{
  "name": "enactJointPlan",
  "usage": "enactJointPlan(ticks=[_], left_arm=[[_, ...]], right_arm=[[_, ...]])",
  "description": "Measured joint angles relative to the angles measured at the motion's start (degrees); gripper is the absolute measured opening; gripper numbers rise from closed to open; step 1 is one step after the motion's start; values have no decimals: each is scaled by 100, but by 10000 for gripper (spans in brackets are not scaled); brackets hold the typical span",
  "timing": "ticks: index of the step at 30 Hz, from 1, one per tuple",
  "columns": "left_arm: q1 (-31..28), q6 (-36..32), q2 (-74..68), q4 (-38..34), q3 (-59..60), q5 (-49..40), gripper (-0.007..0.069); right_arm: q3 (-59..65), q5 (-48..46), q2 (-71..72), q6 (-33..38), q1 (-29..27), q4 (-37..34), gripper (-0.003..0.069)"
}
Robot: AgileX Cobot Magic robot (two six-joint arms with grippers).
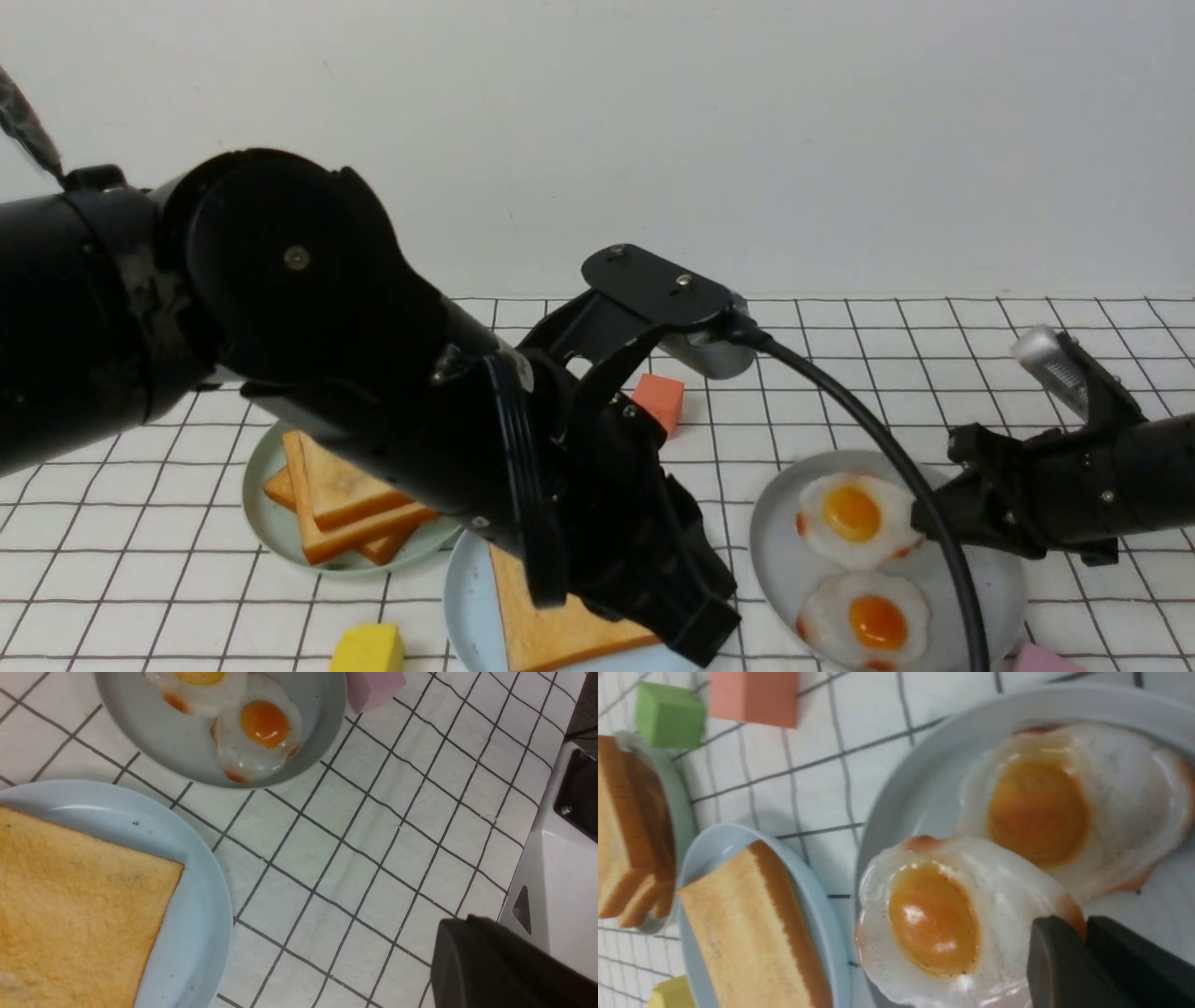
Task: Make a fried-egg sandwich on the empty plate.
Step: Use the right arm to place the fried egg on the slice of bread in the middle
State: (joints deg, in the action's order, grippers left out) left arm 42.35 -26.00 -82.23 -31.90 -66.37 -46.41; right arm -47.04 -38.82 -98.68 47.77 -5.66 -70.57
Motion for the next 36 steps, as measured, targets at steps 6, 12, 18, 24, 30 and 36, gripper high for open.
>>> enactJointPlan(ticks=[6,12,18,24,30,36], left_arm=[[-79,703,96,813,29,-431,0],[-647,1527,837,1746,291,-605,5],[-1161,1596,1904,1784,924,-628,6],[-1223,1786,2565,1789,1586,-550,8],[-1223,1893,2624,1789,1788,-430,14],[-1223,1902,2530,1789,1798,103,18]], right_arm=[[0,-230,250,12,529,0,80],[-362,-275,175,13,1764,72,80],[-1235,-169,-362,13,2597,81,80],[-1669,73,-961,13,2739,-9,80],[-1767,46,-1171,162,2739,-65,141],[-1772,-111,-927,447,2649,276,393]])
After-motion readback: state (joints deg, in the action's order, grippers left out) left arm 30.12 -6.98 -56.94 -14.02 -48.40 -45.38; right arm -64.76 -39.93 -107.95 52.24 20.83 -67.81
